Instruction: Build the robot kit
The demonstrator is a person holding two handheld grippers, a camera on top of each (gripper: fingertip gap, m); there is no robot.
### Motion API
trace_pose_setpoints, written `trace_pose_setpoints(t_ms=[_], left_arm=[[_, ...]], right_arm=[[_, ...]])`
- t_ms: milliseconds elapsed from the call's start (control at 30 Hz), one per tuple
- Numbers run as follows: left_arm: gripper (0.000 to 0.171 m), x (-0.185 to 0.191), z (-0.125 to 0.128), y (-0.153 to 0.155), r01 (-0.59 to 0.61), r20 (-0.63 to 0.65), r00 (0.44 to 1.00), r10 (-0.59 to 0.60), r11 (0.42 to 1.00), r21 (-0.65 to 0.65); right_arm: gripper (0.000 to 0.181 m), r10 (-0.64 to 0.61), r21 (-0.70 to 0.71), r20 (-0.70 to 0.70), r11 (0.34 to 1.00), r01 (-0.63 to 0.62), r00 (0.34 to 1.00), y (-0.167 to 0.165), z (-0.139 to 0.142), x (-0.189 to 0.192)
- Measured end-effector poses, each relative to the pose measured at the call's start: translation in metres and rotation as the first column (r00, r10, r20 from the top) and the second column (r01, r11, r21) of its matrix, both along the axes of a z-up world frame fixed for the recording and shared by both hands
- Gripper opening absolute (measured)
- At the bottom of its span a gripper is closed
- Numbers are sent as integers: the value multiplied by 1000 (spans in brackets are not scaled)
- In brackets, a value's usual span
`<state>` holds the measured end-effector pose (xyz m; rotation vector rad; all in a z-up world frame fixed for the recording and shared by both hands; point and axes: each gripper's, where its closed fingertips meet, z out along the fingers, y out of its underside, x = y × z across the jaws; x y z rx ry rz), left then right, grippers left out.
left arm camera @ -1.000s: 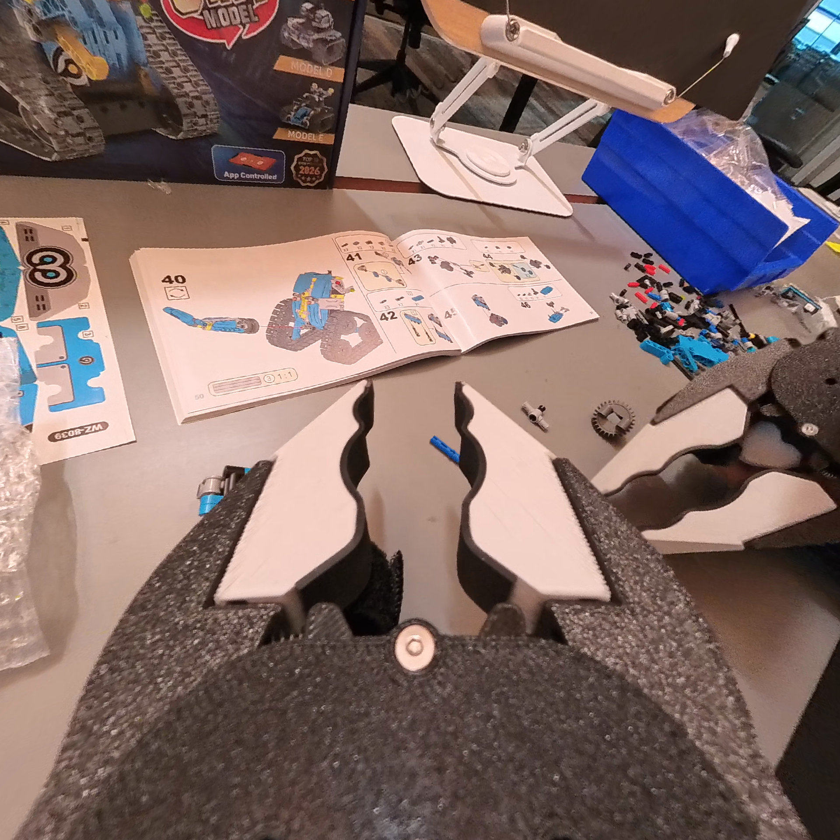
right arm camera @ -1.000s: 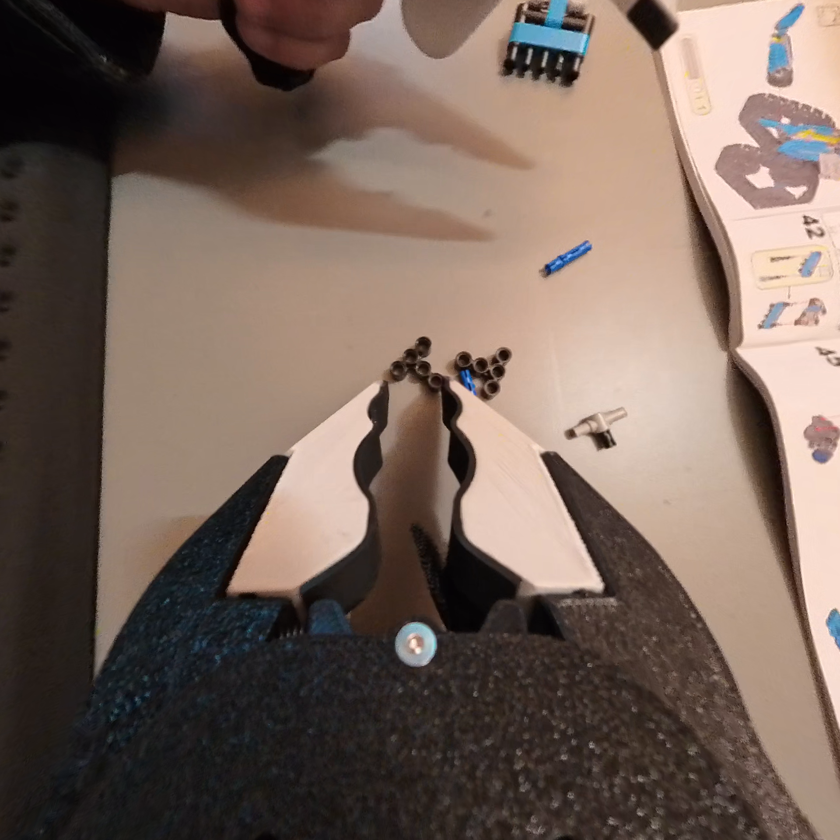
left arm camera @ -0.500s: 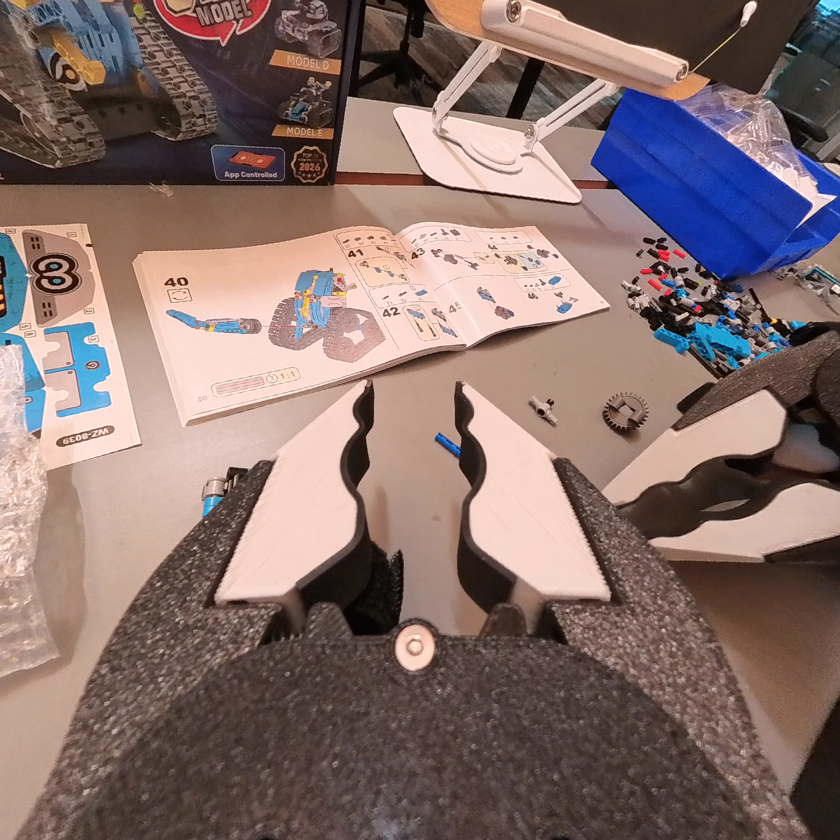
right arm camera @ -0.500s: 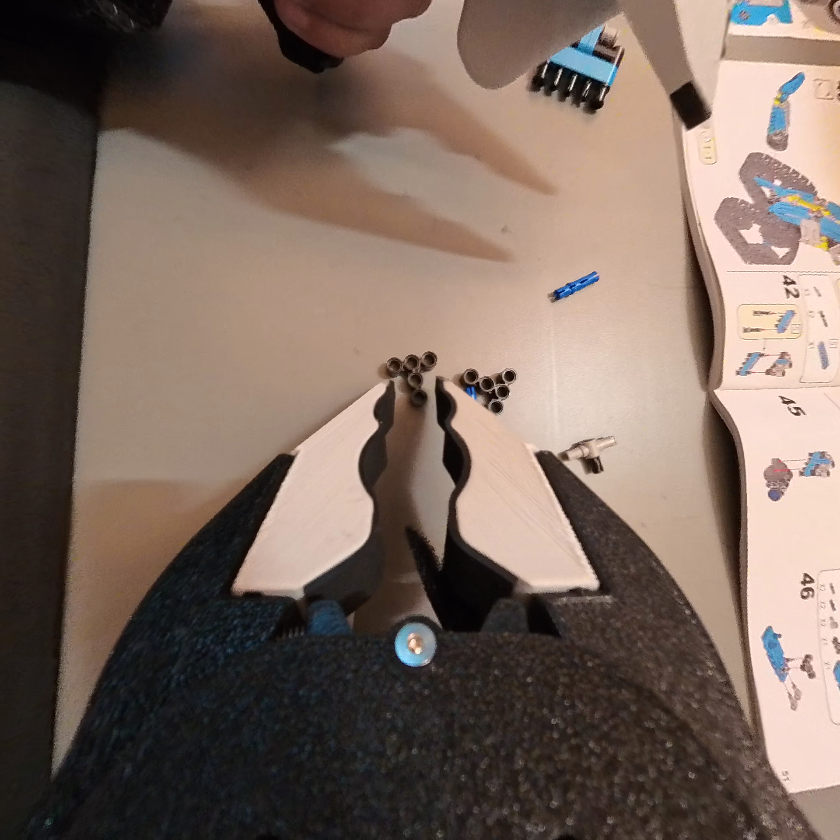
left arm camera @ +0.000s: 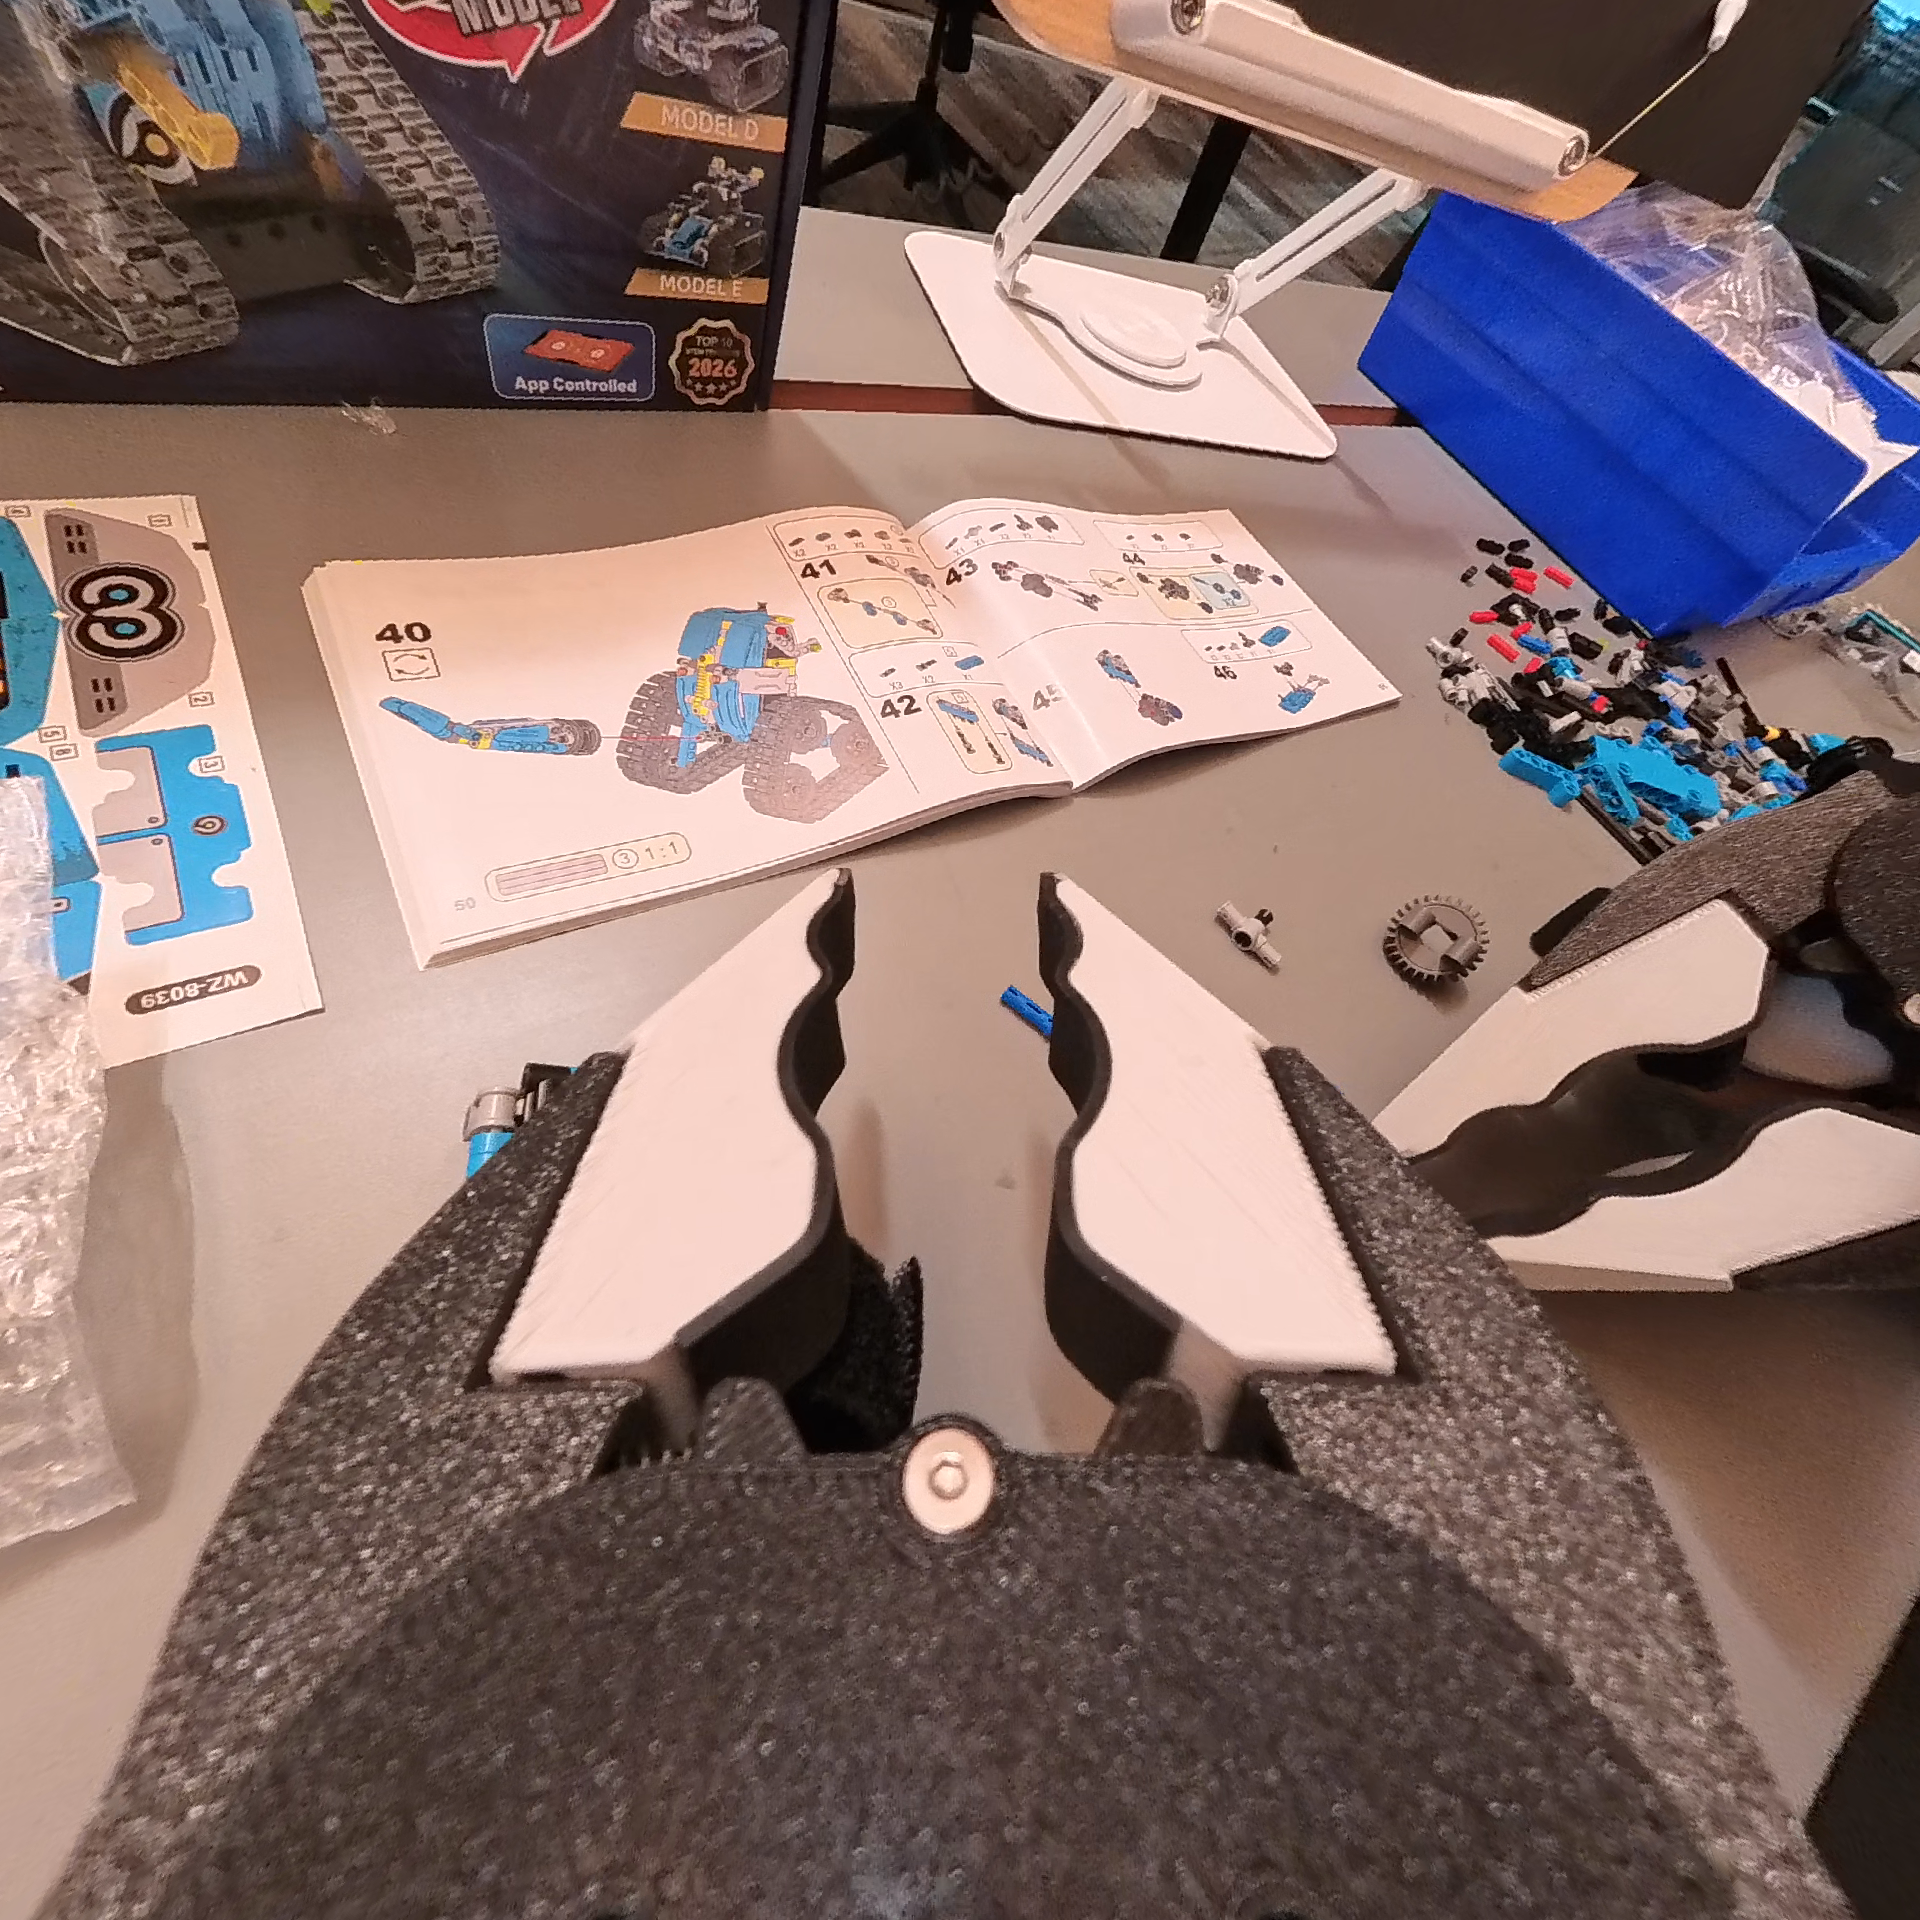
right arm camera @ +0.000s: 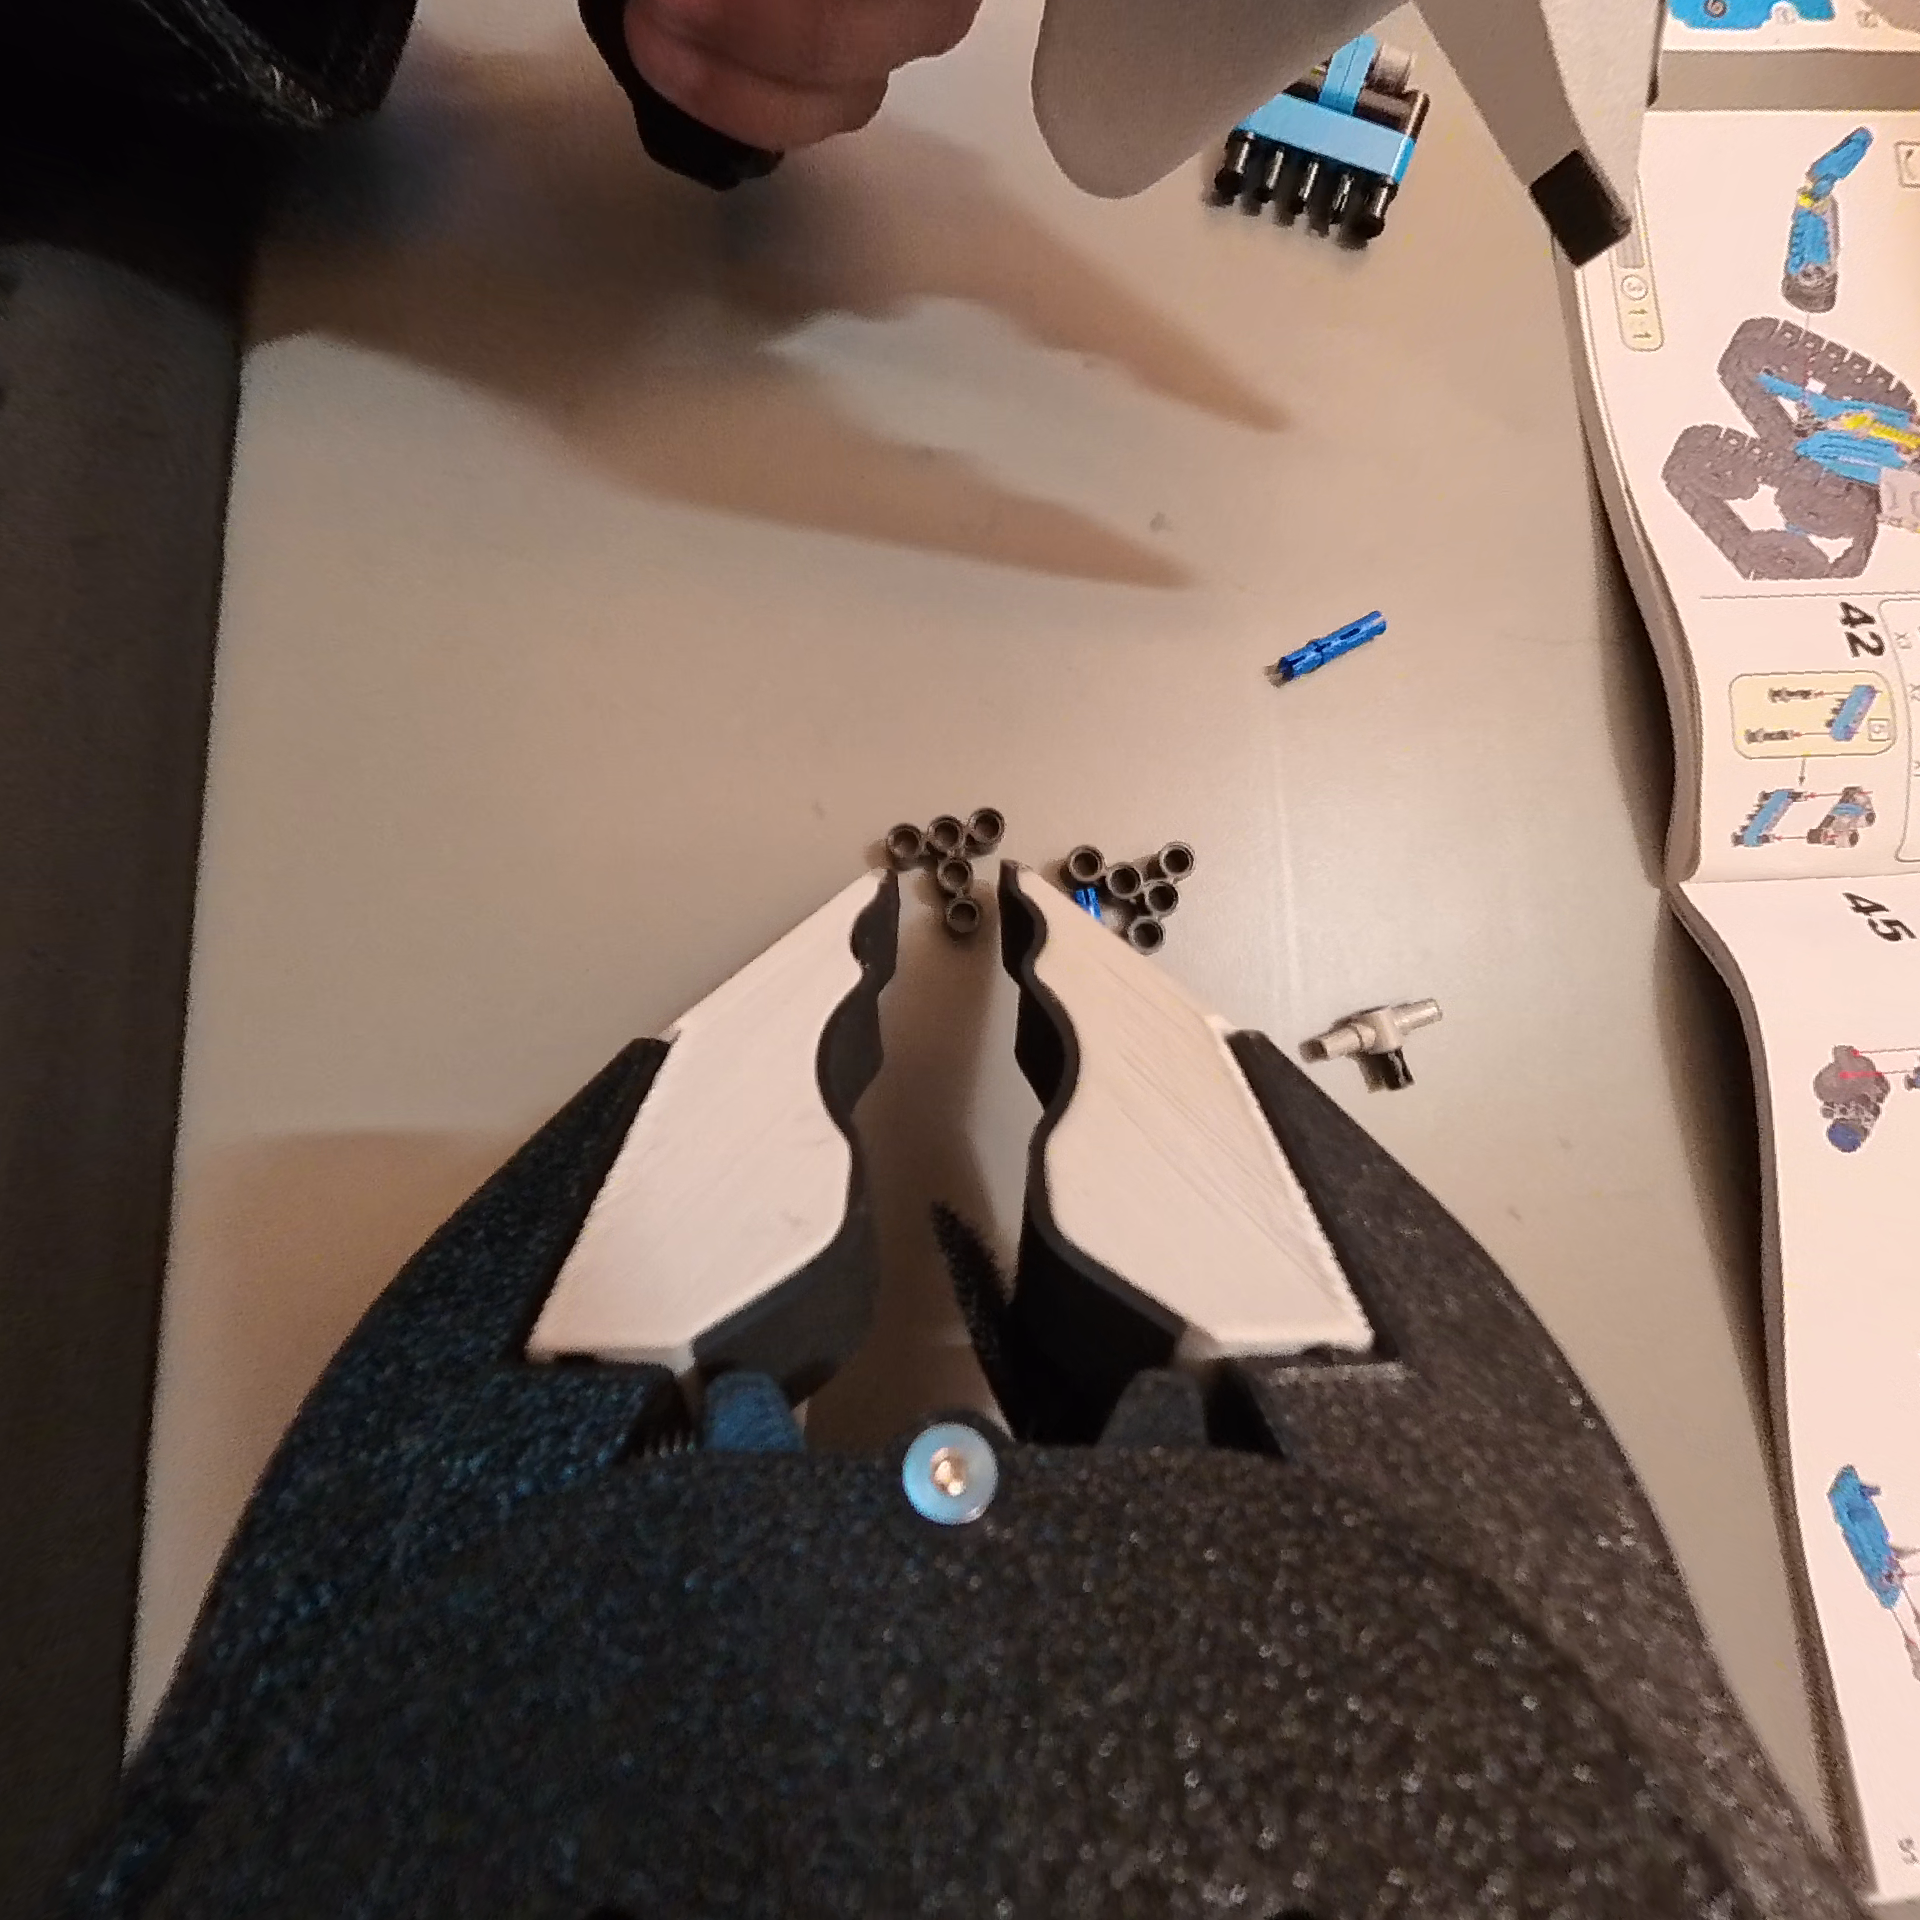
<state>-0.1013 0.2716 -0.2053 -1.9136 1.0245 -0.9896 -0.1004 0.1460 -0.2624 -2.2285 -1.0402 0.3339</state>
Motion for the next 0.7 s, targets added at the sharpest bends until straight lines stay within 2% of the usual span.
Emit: trace_pose_setpoints(t_ms=[100, 200, 267, 333, 400, 500, 567, 700], left_arm=[[35, 1, 0, -1, 5, 0, 1000, -5, 1000, 0], [36, 1, 1, -2, 10, 2, 1000, -10, 1000, 1], [36, 2, 1, -4, 23, 7, 1000, -23, 1000, 3], [36, 4, 5, -6, 39, 24, 999, -40, 999, 21], [37, 6, 14, -10, 59, 62, 996, -62, 997, 48], [42, 11, 29, -23, 119, 143, 982, -126, 991, 59], [41, 14, 39, -36, 191, 204, 960, -194, 981, 35], [38, 18, 64, -70, 368, 369, 868, -331, 929, -31]], right_arm=[[19, -7, -8, 10, 1000, 8, 1000, 2, -4, 0], [8, -6, -27, -5, 1000, 6, 1000, 1, -6, -2], [8, -14, -18, -1, 1000, 14, 1000, 3, -5, -2], [7, -31, 47, 36, 998, 30, 999, 8, 0, 5], [7, -83, 182, 73, 981, 68, 994, 20, 17, 16], [7, -205, 413, 118, 900, 139, 972, 37, 52, 39], [7, -282, 587, 107, 792, 168, 953, 43, 80, 49], [8, -300, 750, 109, 650, 120, 948, 38, 111, 43]])
